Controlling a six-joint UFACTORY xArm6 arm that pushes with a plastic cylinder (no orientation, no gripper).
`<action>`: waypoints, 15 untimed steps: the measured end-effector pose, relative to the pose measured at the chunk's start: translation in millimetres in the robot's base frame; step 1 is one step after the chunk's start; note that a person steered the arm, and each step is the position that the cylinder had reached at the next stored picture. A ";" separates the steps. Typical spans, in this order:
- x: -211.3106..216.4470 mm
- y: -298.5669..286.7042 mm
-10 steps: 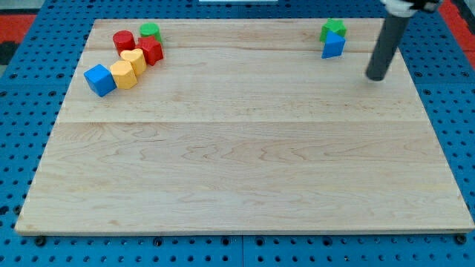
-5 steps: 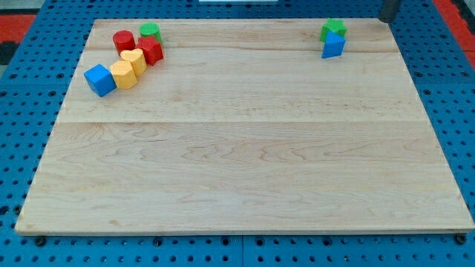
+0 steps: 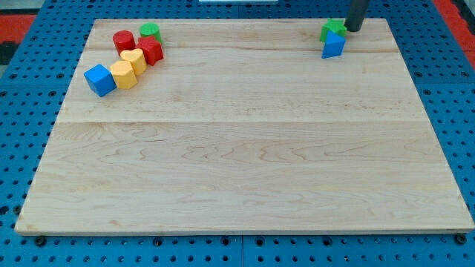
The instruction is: Separate the green star from the blue triangle
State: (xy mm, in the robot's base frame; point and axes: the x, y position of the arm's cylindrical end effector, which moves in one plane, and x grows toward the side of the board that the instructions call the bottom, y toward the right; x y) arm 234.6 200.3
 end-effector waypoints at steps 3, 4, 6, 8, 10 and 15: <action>7.5 -34.0; -1.3 -35.0; 5.5 -110.7; 5.6 -122.0; -6.5 -122.6; 38.8 -138.5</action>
State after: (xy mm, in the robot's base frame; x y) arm 273.4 61.8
